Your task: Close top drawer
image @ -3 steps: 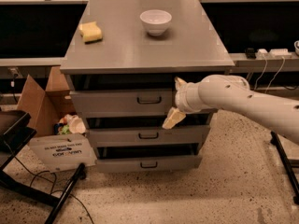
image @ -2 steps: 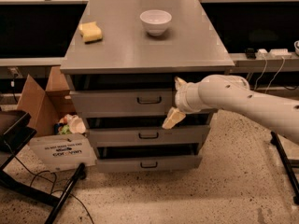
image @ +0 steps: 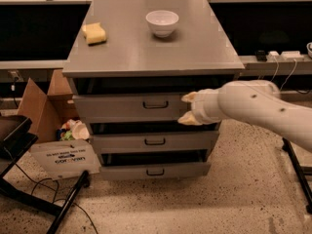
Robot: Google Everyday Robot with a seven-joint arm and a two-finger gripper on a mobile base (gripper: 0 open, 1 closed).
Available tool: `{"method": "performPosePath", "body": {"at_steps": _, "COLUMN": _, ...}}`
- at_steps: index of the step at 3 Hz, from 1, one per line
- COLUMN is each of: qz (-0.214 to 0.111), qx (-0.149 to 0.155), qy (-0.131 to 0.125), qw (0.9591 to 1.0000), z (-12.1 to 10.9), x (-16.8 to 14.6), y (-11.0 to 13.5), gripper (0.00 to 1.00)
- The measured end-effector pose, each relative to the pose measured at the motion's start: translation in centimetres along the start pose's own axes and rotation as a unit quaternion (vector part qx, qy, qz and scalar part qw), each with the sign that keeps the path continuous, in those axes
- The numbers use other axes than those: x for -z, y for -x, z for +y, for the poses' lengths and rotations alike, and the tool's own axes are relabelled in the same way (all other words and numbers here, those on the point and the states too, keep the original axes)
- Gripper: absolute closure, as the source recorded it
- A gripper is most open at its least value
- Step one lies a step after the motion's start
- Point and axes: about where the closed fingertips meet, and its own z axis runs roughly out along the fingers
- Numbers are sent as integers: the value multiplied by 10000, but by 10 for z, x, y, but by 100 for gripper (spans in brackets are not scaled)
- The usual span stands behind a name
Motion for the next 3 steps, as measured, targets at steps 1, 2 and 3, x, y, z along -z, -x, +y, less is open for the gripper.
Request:
{"method": "performPosePath", "body": {"at_steps": 1, "qz": 489, "qx": 244, "qy": -182, "qw": 9983, "z": 24, "x": 75, "y": -7, "gripper": 71}}
{"method": "performPosePath", "body": {"at_steps": 2, "qz": 955, "qx": 437, "qy": -204, "qw": 9943, "z": 14, "x": 169, "y": -19, "gripper": 100}}
{"method": "performPosePath", "body": {"at_steps": 3, "qz": 1151, "qx": 617, "qy": 31, "qw": 9914, "z": -6, "x": 208, "y": -19, "gripper": 100}}
